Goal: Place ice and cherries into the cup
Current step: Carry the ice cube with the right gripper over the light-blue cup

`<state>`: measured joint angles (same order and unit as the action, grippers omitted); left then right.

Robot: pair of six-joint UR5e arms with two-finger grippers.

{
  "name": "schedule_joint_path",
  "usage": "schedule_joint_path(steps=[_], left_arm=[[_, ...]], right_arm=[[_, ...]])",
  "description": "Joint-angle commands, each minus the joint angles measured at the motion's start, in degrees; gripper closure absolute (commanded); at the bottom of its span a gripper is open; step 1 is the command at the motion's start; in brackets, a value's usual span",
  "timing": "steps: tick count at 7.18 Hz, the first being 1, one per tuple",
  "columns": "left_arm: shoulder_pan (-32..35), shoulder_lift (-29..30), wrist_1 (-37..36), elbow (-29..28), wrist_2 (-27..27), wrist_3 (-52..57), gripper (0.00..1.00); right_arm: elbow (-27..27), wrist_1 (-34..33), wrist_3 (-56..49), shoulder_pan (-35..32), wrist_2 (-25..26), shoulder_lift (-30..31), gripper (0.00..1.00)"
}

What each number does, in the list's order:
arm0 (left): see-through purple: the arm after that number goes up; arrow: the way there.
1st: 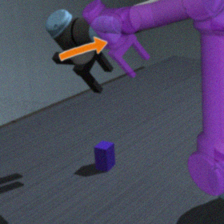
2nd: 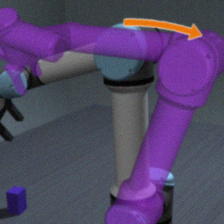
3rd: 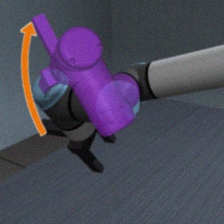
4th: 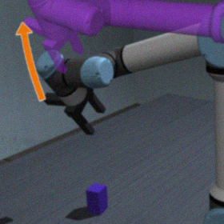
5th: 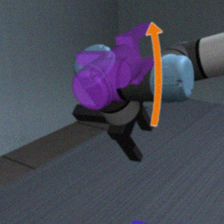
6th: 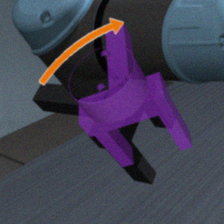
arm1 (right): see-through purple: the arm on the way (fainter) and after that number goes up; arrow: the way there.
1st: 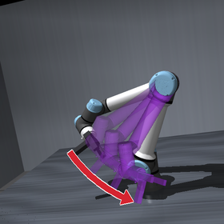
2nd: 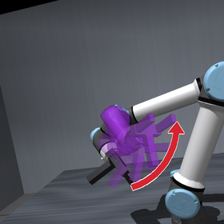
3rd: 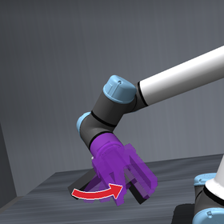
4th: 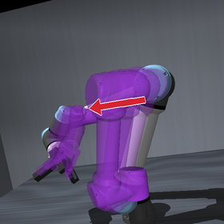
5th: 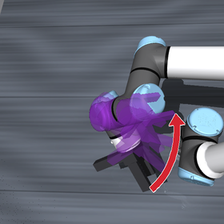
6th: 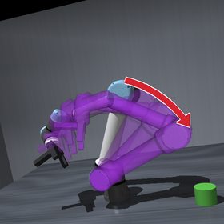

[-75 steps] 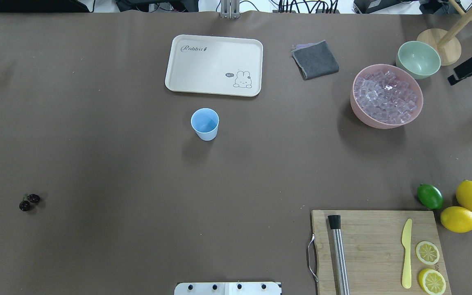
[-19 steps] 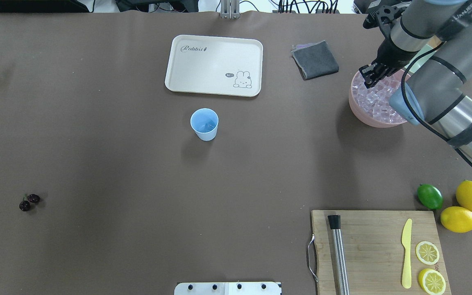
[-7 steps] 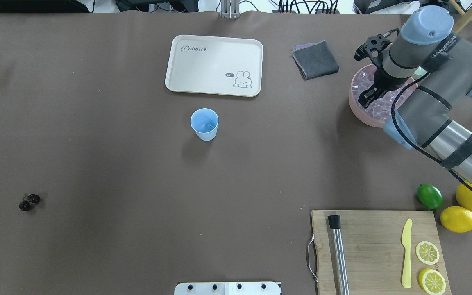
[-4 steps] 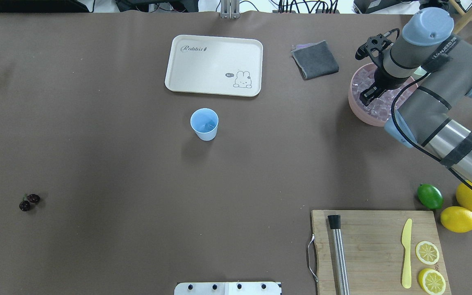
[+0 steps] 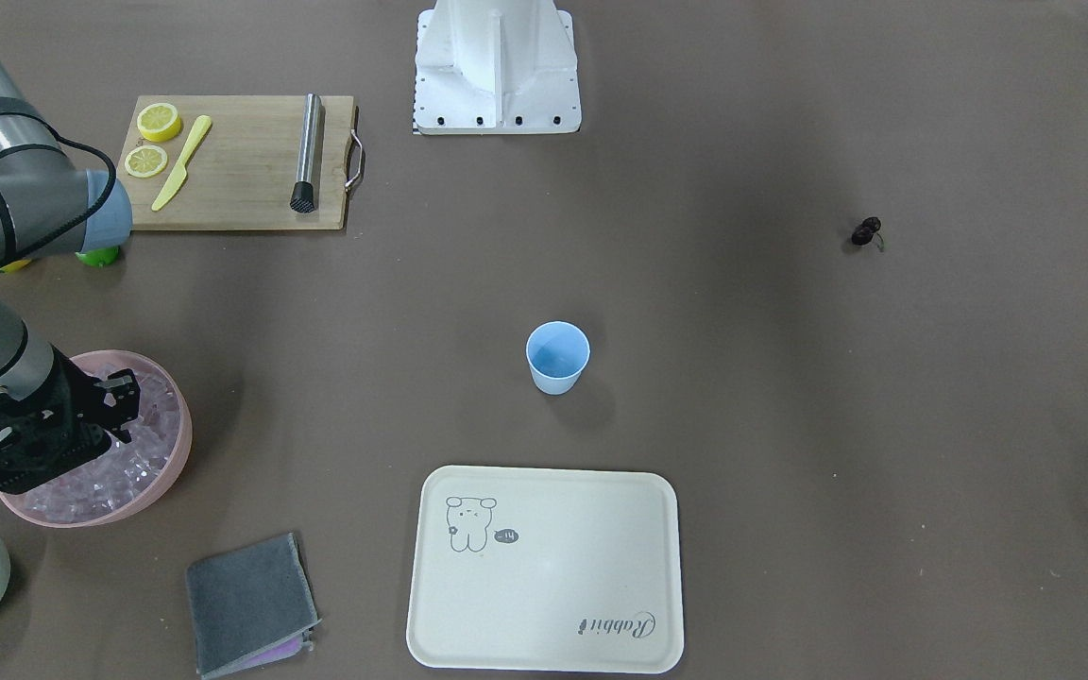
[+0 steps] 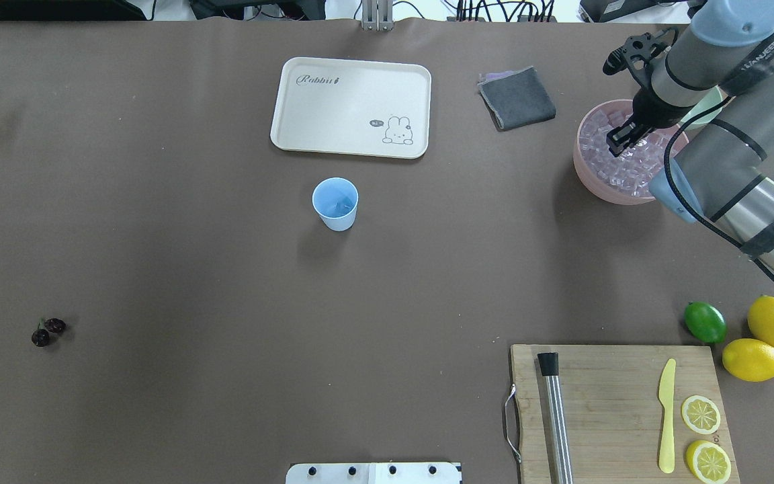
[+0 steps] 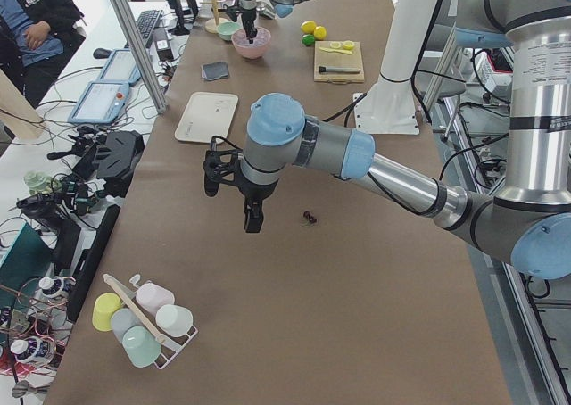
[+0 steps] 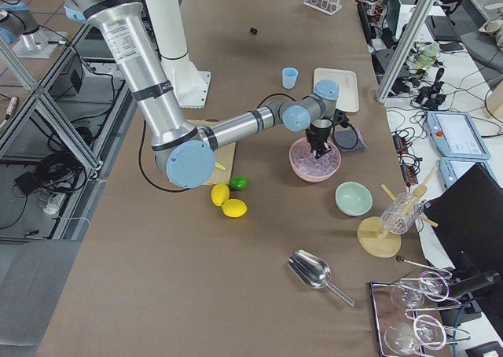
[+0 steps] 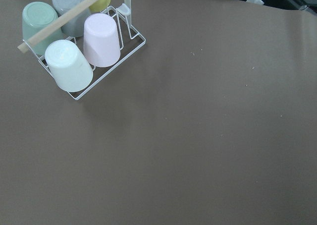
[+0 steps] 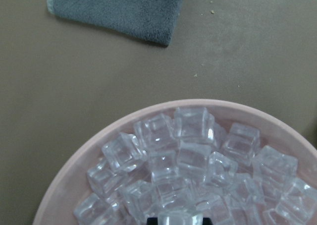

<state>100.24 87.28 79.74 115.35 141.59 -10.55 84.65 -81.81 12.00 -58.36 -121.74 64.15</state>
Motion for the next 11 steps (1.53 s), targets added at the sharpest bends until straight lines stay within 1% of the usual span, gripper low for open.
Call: schedule_joint_path(steps=[1, 2, 3, 4, 5, 6, 7, 8, 9, 10, 11], left_arm=[[0.0, 0.0, 0.1, -0.1, 0.0, 0.0, 0.02], [0.0, 0.1, 0.1, -0.3, 0.0, 0.0, 0.02], [0.0, 0.0, 0.0, -0.3, 0.0, 0.0, 0.02], [0.0, 0.0, 0.0, -0.5, 0.0, 0.0, 0.02], [0.0, 0.1, 0.1, -0.7, 0.0, 0.0, 0.02], [0.0, 0.1, 0.1, -1.1, 0.0, 0.1, 0.02], [0.0, 0.1, 0.2, -1.3, 0.0, 0.2, 0.02], [0.0, 0.0, 0.2, -1.4, 0.0, 0.3, 0.02], [0.0, 0.1, 0.2, -1.5, 0.0, 0.3, 0.02], [0.0, 0.0, 0.1, -1.5, 0.0, 0.3, 0.02], [0.0, 0.0, 0.1, -1.6, 0.0, 0.3, 0.02]], right_arm=[[3.9, -13.1, 5.4, 0.1, -0.5, -8.0, 0.82], [3.9, -15.3, 14.9, 3.4, -0.2, -13.4, 0.82], [3.4, -15.3, 24.7, 8.0, 1.1, -17.9, 0.82], [3.2, -15.5, 32.2, 11.7, 3.1, -21.7, 0.82], [-1.4, -15.7, 39.5, 16.0, 4.9, -28.4, 0.82], [-9.6, -15.3, 46.2, 21.1, 10.0, -36.6, 0.82], [-10.8, -14.5, 49.1, 24.9, 12.2, -38.1, 0.82], [-10.9, -11.3, 51.1, 26.8, 13.7, -37.5, 0.81], [-11.3, -10.0, 51.5, 27.1, 14.9, -37.1, 0.81], [-11.3, -9.7, 50.8, 27.1, 15.1, -35.4, 0.79], [-11.3, -8.5, 50.8, 27.1, 15.9, -35.3, 0.73]])
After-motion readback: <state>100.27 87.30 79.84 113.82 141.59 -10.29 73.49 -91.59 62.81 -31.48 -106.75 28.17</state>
